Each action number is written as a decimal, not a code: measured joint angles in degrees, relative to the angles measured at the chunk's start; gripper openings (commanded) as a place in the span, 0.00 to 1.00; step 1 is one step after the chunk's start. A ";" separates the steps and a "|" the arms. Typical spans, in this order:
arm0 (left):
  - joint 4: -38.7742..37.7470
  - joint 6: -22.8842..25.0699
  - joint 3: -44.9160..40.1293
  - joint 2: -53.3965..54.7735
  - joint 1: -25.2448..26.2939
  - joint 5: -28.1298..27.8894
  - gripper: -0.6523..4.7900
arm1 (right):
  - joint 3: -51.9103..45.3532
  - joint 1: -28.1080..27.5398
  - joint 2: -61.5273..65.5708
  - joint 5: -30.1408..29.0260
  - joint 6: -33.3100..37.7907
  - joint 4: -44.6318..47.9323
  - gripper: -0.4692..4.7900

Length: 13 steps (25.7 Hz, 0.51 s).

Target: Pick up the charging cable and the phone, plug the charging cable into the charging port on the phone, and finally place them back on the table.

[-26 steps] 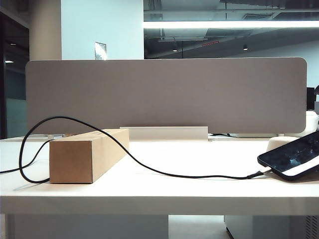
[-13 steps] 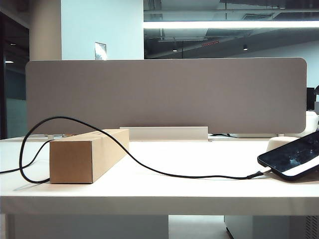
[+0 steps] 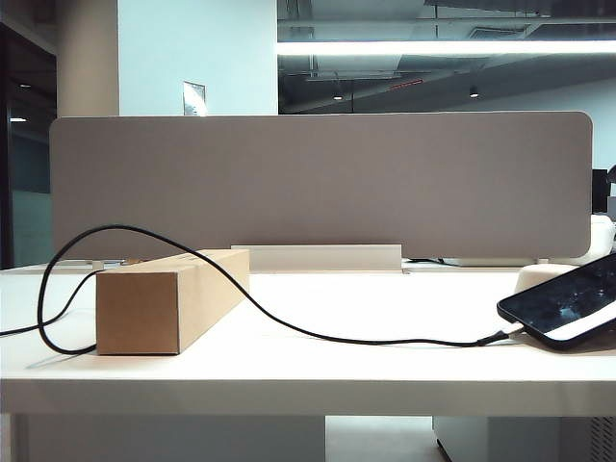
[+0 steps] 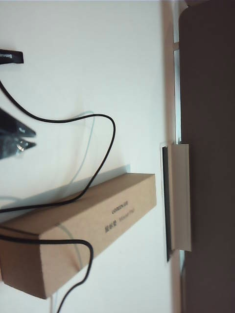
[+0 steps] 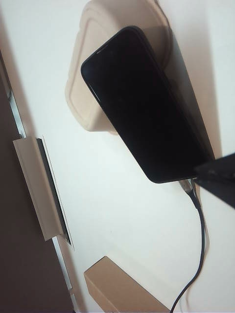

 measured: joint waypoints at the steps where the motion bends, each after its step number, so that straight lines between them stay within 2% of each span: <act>1: 0.24 0.76 -0.11 0.00 0.00 -0.02 0.11 | 0.00 0.00 0.00 0.00 0.00 -0.02 0.09; 8: 0.50 2.19 -0.92 0.00 0.02 -0.28 0.11 | 0.00 0.00 0.00 0.00 0.00 0.00 0.09; 13: -0.35 2.16 -1.05 0.00 0.02 -3.30 0.11 | 0.00 0.00 0.00 0.00 0.00 -0.02 0.09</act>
